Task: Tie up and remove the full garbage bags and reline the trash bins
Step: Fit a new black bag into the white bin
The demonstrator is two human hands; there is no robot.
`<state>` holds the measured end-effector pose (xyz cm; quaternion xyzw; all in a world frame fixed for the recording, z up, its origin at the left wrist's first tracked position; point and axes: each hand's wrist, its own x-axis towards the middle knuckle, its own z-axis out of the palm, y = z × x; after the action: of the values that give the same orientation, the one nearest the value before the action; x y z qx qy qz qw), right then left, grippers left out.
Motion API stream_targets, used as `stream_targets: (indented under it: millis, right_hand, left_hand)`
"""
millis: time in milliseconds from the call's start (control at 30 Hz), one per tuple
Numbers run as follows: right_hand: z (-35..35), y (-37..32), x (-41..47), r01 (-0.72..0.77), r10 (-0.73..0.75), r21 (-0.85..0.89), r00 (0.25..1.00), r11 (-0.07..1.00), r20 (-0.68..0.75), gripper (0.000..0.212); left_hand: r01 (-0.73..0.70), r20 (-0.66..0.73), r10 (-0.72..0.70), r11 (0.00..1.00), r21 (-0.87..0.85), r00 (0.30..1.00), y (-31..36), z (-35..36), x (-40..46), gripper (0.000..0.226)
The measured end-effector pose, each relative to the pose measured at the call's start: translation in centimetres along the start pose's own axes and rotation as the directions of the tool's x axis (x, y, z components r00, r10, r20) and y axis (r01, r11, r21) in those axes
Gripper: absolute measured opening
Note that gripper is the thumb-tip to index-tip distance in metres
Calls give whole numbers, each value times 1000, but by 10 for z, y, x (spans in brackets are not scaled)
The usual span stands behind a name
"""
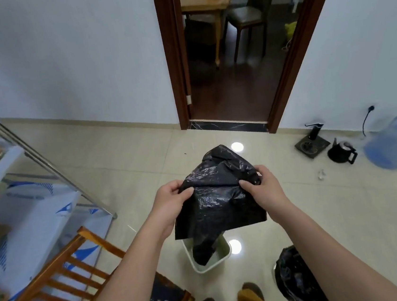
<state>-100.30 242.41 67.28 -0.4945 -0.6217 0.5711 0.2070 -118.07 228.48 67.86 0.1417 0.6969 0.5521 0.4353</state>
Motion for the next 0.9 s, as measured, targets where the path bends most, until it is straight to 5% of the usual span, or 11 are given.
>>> stream_targets:
  millis: [167,300,433,567,667,767,900]
  right_hand:
    - [-12,-16,12,42,-36,-107,998,993,59,65]
    - [-9,-32,17,126,-105,-140,983,982,148,56]
    - [-2,-52,17,37,-73,116,941,993,331,50]
    - [7,-53,20,47,-118,218,938,975,325,35]
    - [7,-50,23,56,-102,180,961,982,256,20]
    - [2,-46,28,67,-107,164,963,984,246,14]
    - [-3,-47,33,82,-134,189,950,978,280,18]
  left_hand:
    - [-68,39,71,995,-75,997,22,16,3,11]
    - [-72,130,99,978,-198,987,38,27,3,8]
    - [-1,257,72,964,-266,964,48,36,1,6]
    - [113,350,-21,963,-244,937,51,44,2,47]
    - [107,297,-11,945,-308,955,52,42,3,59]
    - [29,178,34,941,-337,983,54,37,4,45]
    - [3,74,8,989,-151,997,55,34,7,40]
